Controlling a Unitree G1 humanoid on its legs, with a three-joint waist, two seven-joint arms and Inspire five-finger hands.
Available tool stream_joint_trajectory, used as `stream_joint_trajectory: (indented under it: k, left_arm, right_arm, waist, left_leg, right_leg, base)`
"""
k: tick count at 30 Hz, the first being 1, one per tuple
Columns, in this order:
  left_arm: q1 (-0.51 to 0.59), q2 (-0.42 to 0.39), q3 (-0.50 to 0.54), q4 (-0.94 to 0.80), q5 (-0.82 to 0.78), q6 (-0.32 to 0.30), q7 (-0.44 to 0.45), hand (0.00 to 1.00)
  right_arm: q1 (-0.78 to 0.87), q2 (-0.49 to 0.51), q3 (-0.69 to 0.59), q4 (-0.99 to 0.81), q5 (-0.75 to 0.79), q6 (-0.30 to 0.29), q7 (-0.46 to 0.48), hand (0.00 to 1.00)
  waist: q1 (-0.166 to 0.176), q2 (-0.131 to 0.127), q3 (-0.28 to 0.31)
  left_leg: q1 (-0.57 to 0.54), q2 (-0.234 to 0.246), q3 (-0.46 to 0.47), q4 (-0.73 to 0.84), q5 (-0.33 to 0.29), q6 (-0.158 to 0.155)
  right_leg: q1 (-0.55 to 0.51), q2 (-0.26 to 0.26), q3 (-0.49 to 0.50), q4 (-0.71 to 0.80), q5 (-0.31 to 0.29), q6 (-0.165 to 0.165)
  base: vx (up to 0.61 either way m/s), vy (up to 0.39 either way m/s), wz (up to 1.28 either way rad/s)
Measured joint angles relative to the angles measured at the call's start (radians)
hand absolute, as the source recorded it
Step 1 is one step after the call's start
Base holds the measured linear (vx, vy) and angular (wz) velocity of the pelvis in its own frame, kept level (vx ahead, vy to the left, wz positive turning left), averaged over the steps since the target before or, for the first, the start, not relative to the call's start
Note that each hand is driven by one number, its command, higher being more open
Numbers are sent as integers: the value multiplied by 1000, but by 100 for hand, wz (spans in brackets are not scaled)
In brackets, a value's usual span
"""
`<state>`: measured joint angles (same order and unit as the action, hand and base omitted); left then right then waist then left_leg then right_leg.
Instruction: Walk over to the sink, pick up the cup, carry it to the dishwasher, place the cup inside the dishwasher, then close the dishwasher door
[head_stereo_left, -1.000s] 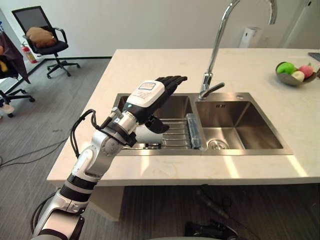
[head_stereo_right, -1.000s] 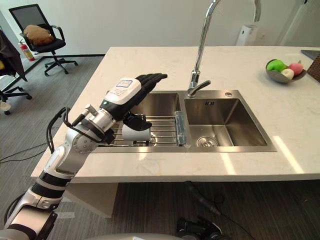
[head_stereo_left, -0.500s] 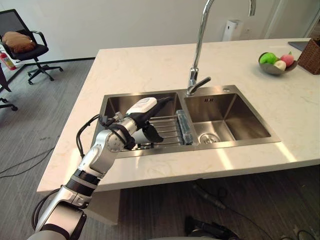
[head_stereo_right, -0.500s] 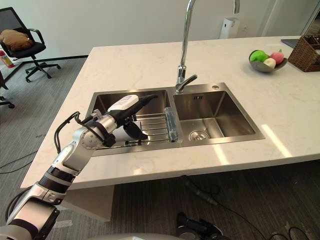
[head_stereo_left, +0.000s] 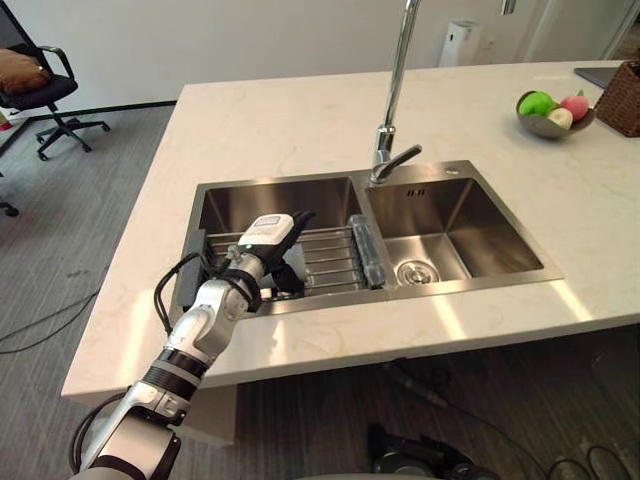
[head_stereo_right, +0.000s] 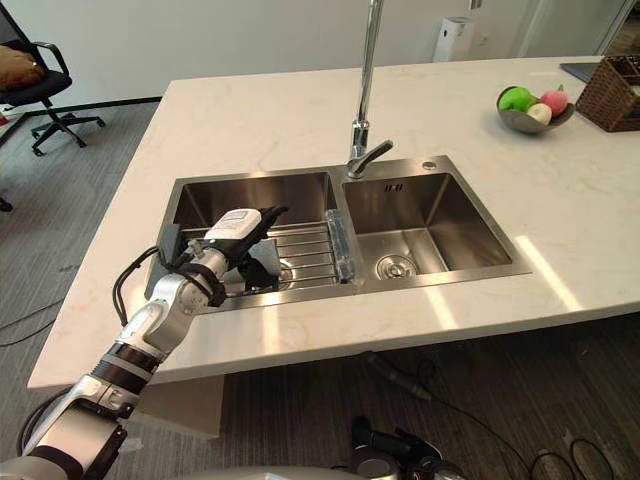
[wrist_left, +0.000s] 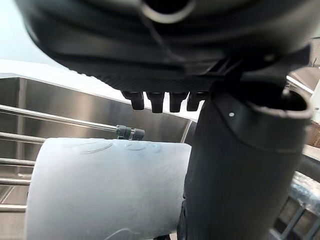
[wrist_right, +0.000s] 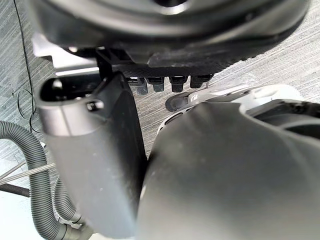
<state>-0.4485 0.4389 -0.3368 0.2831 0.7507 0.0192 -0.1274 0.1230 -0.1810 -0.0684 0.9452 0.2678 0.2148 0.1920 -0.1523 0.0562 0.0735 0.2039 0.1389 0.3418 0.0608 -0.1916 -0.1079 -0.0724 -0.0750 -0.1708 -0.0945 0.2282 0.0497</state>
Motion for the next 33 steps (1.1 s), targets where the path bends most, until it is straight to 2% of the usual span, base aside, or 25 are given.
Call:
stream_joint_trajectory:
  k: [7, 8, 13, 17, 21, 22, 27, 29, 33]
  left_arm:
    - [-3, -24, 3, 81, 61, 21, 5, 100]
    - [-4, -24, 5, 84, 77, 21, -1, 0]
    - [-70, -24, 15, 144, 89, 19, -54, 0]
    - [-151, -38, 55, 250, 103, 18, -94, 0]
    - [-166, -52, 73, 311, 135, -35, -88, 0]
    - [-157, -61, 87, 315, 135, -44, -72, 0]
    - [-63, -69, 120, 348, 119, -154, 188, 0]
    - [-35, -71, 138, 351, 79, -203, 256, 0]
    - [41, -78, 177, 269, -70, -299, 304, 0]
  right_arm:
    - [-13, -11, 8, 0, 0, 28, 7, 100]
    - [-15, -11, 8, 0, 0, 32, 8, 100]
    - [-23, -14, 8, 0, -7, 46, 14, 100]
    - [-37, -14, 6, -1, -21, 65, 19, 100]
    - [-37, -20, 3, -2, -21, 73, 28, 100]
    - [-37, -21, 3, -2, -22, 77, 29, 100]
    - [-38, -21, -6, 0, -30, 76, 49, 100]
    - [-40, -21, -7, 0, -31, 72, 51, 100]
    - [-40, -25, -17, 10, -32, 46, 52, 100]
  waist:
    - [-4, 12, 7]
    - [-5, 14, 8]
    - [-6, 18, 10]
    - [-24, 22, 13]
    - [-28, 30, 16]
    - [-25, 31, 17]
    - [-25, 37, 21]
    - [-26, 40, 24]
    - [-26, 53, 31]
  left_leg:
    - [5, 13, 7, 2, -3, -6]
    - [5, 17, 9, 2, -4, -8]
    - [8, 22, 9, 2, -5, -11]
    - [15, 24, 9, 1, -7, -13]
    - [26, 33, 10, 3, -12, -20]
    - [27, 36, 10, 4, -13, -22]
    - [24, 53, 7, 11, -15, -31]
    - [23, 54, 6, 11, -15, -32]
    - [16, 57, -16, 11, -13, -33]
  right_leg:
    - [1, 15, 3, 0, -6, -5]
    - [1, 19, 3, 0, -7, -7]
    - [4, 23, 2, 0, -10, -8]
    - [10, 25, 1, 0, -15, -7]
    - [25, 33, 0, 0, -28, -4]
    - [26, 36, -1, 0, -31, -3]
    - [28, 51, -7, 0, -41, -13]
    - [28, 54, -10, 0, -42, -12]
    - [29, 54, -28, 0, -45, -13]
  base:
    - [-15, -23, -3]
    - [-7, -34, -2]
    - [-8, -9, 0]
    - [-8, -4, 0]
    - [0, 0, 0]
    - [-32, -46, 2]
    - [-32, -46, 1]
    - [-9, -26, 4]
    - [12, -12, 12]
